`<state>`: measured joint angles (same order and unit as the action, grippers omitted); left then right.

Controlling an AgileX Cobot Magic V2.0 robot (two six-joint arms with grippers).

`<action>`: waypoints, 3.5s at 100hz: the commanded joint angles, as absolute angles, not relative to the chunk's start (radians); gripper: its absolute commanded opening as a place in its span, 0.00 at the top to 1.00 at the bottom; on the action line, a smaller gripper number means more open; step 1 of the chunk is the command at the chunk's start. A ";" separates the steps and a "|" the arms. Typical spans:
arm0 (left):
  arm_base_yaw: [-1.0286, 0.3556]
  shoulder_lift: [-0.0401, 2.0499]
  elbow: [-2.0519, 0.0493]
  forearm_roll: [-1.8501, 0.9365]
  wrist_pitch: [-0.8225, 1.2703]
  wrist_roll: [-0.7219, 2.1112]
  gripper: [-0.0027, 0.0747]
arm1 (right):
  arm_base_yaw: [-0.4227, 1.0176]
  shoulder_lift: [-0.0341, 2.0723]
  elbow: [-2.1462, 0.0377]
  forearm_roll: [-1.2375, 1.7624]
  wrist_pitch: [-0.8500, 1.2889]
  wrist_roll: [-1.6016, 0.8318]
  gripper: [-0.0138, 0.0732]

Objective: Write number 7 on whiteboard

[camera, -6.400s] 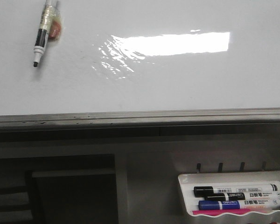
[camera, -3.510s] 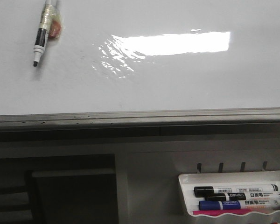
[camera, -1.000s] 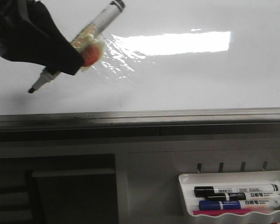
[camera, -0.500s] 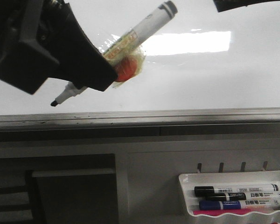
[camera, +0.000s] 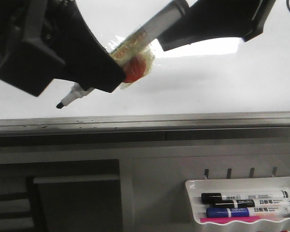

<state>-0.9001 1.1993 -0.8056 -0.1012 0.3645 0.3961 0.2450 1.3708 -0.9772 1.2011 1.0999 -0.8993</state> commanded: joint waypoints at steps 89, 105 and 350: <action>-0.886 1.123 -0.835 -0.143 0.154 0.387 0.25 | 0.257 1.372 -1.040 1.217 1.134 -0.953 0.91; -0.803 1.022 -0.833 -0.204 0.150 0.387 0.26 | 0.257 1.325 -1.009 1.224 1.082 -0.975 0.91; -0.371 0.817 -0.701 -0.444 0.089 0.387 0.26 | 0.255 1.166 -0.831 1.569 0.204 -1.388 0.91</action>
